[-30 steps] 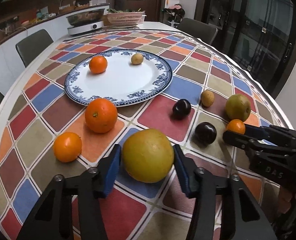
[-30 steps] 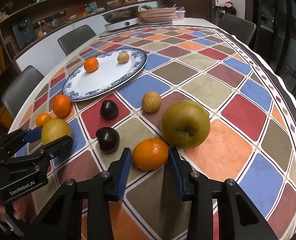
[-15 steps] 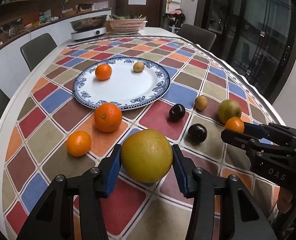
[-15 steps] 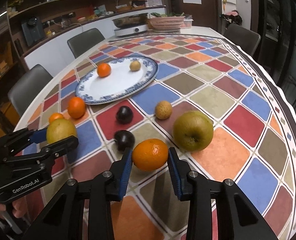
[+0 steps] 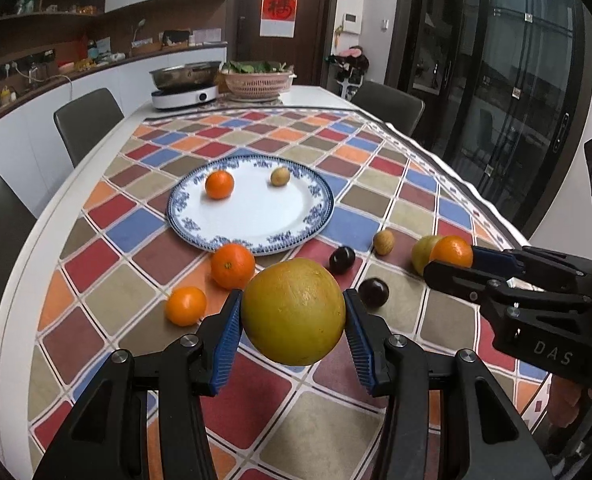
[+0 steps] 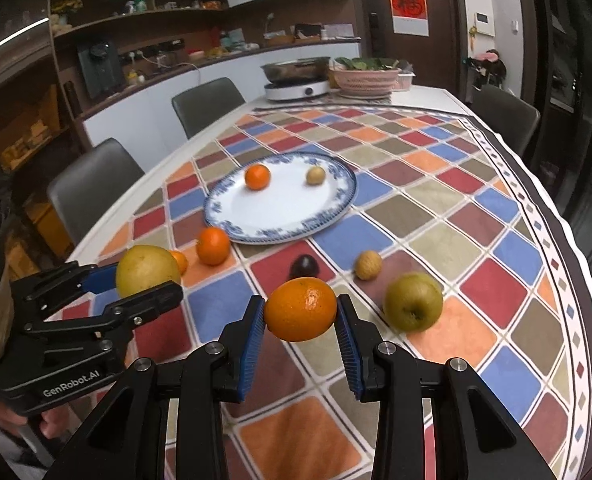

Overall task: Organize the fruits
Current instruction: 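Carry the pomelo and tangerine onto the white plate and release both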

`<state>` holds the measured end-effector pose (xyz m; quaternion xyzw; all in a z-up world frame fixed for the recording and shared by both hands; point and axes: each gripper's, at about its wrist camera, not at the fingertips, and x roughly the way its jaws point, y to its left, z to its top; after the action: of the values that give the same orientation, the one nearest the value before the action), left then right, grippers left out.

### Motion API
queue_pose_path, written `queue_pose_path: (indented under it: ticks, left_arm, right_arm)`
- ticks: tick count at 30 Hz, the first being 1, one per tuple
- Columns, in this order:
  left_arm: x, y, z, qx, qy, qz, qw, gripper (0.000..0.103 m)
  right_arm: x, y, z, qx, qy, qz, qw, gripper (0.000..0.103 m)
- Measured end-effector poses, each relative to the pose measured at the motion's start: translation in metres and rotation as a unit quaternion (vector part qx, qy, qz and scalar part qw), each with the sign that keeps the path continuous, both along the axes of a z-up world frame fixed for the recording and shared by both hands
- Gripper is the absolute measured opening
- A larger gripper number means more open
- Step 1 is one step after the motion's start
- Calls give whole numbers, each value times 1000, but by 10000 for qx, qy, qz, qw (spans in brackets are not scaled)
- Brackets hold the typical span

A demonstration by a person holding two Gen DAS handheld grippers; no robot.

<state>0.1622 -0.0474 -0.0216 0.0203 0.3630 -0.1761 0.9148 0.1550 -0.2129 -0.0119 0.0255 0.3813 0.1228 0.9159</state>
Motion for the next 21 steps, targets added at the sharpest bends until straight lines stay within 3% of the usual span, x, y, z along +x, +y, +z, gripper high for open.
queue_pose_path:
  ticks: [9, 21]
  left_arm:
    - [10, 7, 23, -9, -309, 34, 9995, 48]
    - [55, 14, 45, -59, -459, 40, 9989, 48]
  right_arm:
    - [11, 12, 20, 83, -193, 201, 9996, 37]
    - [56, 24, 41, 70, -374, 420, 9984, 37]
